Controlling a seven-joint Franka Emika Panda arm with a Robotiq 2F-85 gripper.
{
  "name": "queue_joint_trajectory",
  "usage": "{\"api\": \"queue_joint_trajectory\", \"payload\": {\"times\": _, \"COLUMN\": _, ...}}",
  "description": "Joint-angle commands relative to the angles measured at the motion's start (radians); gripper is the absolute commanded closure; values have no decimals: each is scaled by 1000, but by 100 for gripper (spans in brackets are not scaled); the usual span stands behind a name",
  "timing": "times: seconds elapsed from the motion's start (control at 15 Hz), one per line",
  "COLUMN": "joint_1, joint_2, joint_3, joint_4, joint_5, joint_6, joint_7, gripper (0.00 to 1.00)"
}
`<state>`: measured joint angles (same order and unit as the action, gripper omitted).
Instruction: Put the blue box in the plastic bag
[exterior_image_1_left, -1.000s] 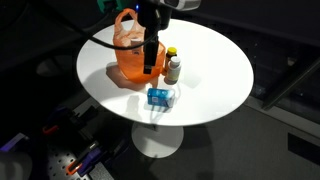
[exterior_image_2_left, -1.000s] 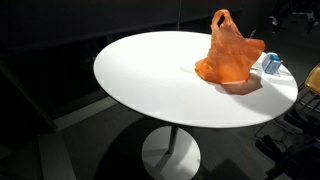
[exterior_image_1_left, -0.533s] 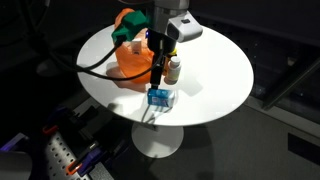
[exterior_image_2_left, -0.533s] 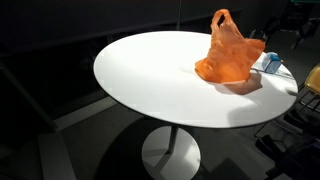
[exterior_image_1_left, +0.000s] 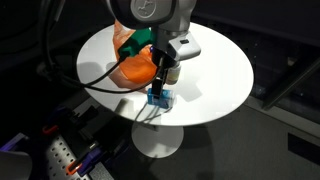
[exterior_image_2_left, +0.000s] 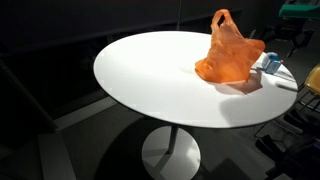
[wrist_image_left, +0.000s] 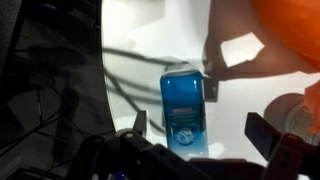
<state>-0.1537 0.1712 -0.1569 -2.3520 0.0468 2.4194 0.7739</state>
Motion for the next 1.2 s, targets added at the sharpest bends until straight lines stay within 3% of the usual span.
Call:
{"api": "queue_joint_trajectory", "payload": {"times": 0.0, "joint_1": 21, "joint_2": 19, "joint_3": -20, "joint_4": 1, "joint_5": 2, "joint_6": 17, "joint_7": 38, "gripper": 0}}
{"api": "queue_joint_trajectory", "payload": {"times": 0.07, "joint_1": 25, "joint_2": 24, "joint_3": -22, "joint_4": 1, "joint_5": -3, "joint_6": 22, "joint_7": 42, "gripper": 0}}
{"api": "queue_joint_trajectory", "payload": {"times": 0.13, "joint_1": 28, "joint_2": 28, "joint_3": -24, "joint_4": 2, "joint_5": -5, "joint_6": 22, "joint_7": 45, "gripper": 8}}
{"api": "queue_joint_trajectory", "payload": {"times": 0.2, "joint_1": 30, "joint_2": 32, "joint_3": -25, "joint_4": 4, "joint_5": -7, "joint_6": 23, "joint_7": 49, "gripper": 26}}
{"api": "queue_joint_trajectory", "payload": {"times": 0.67, "joint_1": 34, "joint_2": -24, "joint_3": -25, "joint_4": 22, "joint_5": 16, "joint_6": -33, "joint_7": 22, "gripper": 82}}
{"api": "queue_joint_trajectory", "payload": {"times": 1.13, "joint_1": 46, "joint_2": -192, "joint_3": 13, "joint_4": 78, "joint_5": 30, "joint_6": -137, "joint_7": -3, "gripper": 82}}
